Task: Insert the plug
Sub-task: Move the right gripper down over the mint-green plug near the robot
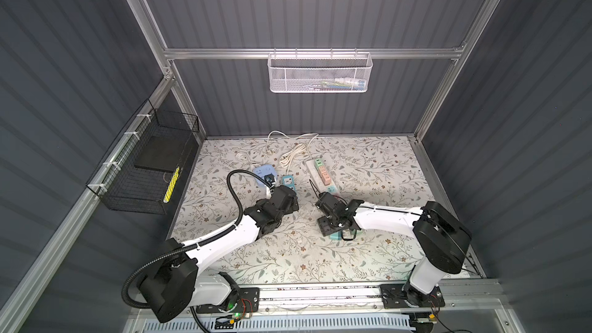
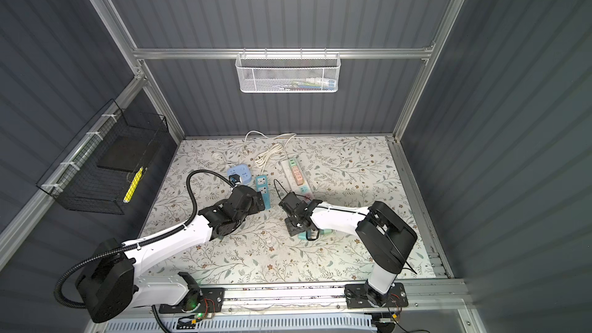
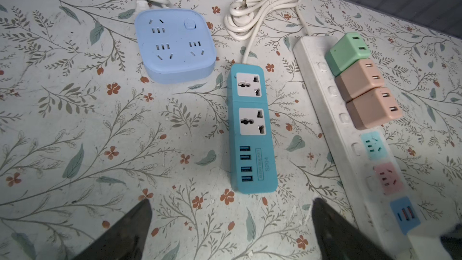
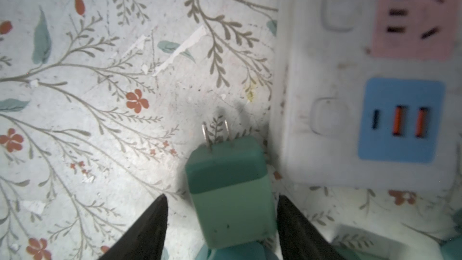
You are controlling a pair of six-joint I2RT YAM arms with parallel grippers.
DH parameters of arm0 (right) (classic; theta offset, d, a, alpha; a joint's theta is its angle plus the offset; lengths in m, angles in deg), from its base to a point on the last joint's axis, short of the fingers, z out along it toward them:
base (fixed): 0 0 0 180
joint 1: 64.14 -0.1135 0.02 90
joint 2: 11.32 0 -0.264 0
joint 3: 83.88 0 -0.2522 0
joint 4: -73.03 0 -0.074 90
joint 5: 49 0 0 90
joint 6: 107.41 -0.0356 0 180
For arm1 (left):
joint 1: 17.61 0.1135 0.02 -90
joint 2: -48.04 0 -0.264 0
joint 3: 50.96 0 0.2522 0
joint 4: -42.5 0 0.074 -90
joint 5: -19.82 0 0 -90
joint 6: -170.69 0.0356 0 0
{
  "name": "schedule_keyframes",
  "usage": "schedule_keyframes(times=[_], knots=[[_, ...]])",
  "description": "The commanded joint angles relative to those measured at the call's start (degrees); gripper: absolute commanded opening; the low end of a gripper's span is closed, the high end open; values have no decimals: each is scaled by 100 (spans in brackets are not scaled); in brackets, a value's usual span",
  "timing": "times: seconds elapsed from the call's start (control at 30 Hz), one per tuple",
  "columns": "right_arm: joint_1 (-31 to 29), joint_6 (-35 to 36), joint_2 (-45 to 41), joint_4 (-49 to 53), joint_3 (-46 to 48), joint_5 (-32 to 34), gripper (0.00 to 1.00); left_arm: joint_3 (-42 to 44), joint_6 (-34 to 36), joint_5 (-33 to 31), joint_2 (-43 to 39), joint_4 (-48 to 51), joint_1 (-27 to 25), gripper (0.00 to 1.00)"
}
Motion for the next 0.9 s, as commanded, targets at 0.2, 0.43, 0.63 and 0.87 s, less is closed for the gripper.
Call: schedule_keyframes(times=[0.2, 0.43, 0.63, 0.87], knots=[[-420, -525, 402, -225, -568, -551, 67, -214, 152, -52, -214, 261, 86, 100], [-430, -637, 241, -367, -611, -833, 67, -199, 163, -172, -506, 449, 97, 100], [-289, -461, -212, -266, -427, -577, 69, -388, 155, -294, -536, 742, 104, 100], [-158, -408, -170, -438, -413, -681, 70, -255, -56, -234, -710, 810, 97, 100]])
